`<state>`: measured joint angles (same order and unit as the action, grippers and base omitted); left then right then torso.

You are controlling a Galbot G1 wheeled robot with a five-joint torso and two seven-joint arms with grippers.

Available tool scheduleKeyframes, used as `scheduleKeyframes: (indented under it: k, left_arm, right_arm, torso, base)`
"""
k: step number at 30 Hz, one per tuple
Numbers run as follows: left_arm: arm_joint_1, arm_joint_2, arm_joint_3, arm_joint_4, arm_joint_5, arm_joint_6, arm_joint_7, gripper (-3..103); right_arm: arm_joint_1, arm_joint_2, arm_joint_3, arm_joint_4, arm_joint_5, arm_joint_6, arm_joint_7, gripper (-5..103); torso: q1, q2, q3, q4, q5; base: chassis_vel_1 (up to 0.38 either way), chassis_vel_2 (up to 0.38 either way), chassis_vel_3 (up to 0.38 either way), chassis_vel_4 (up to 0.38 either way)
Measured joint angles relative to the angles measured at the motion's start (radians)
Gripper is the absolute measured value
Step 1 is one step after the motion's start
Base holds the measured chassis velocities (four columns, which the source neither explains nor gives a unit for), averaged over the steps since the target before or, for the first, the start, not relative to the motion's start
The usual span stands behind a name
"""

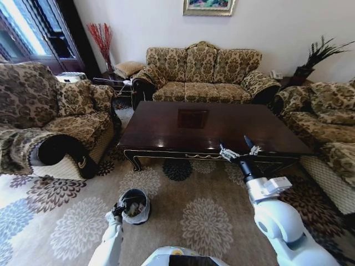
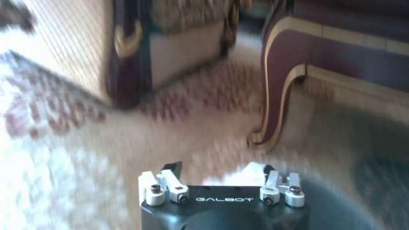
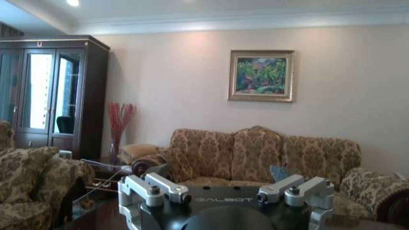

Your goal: Move to the front of the table and place the trash on the table into the trash bin.

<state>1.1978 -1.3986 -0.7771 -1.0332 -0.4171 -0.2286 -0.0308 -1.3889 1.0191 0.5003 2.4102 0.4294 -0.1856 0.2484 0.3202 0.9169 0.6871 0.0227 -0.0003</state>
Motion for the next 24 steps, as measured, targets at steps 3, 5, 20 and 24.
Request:
scheduleKeyframes:
  k: [3, 5, 20, 24]
  left_arm:
    - [0.027, 0.006, -0.021, -0.118, -0.009, 0.005, -0.018, 85]
    - [0.050, 0.011, -0.045, -0.238, -0.003, 0.012, -0.026, 90]
    - [0.172, 0.006, -0.093, -0.591, -0.018, 0.037, 0.025, 100]
    - [0.277, -0.024, -0.104, -0.822, -0.055, 0.116, 0.068, 100]
  right_arm:
    - [0.001, 0.000, -0.002, 0.006, 0.003, -0.009, 0.000, 100]
    - [0.001, 0.001, -0.003, 0.010, 0.003, -0.020, 0.000, 100]
    - [-0.010, 0.009, 0.005, 0.025, 0.003, -0.054, 0.007, 100]
    - [-0.031, 0.035, 0.009, 0.013, -0.019, -0.074, 0.004, 100]
  torso:
    - [0.000, 0.000, 0.000, -0.0001, 0.0001]
    - [0.000, 0.000, 0.000, -0.0002, 0.0006]
    - [0.000, 0.000, 0.000, -0.0001, 0.0002]
    - [0.000, 0.000, 0.000, 0.0000, 0.0006]
  base:
    - [0.000, 0.000, 0.000, 0.000]
    - [0.000, 0.000, 0.000, 0.000]
    - [0.000, 0.000, 0.000, 0.000]
    - [0.000, 0.000, 0.000, 0.000]
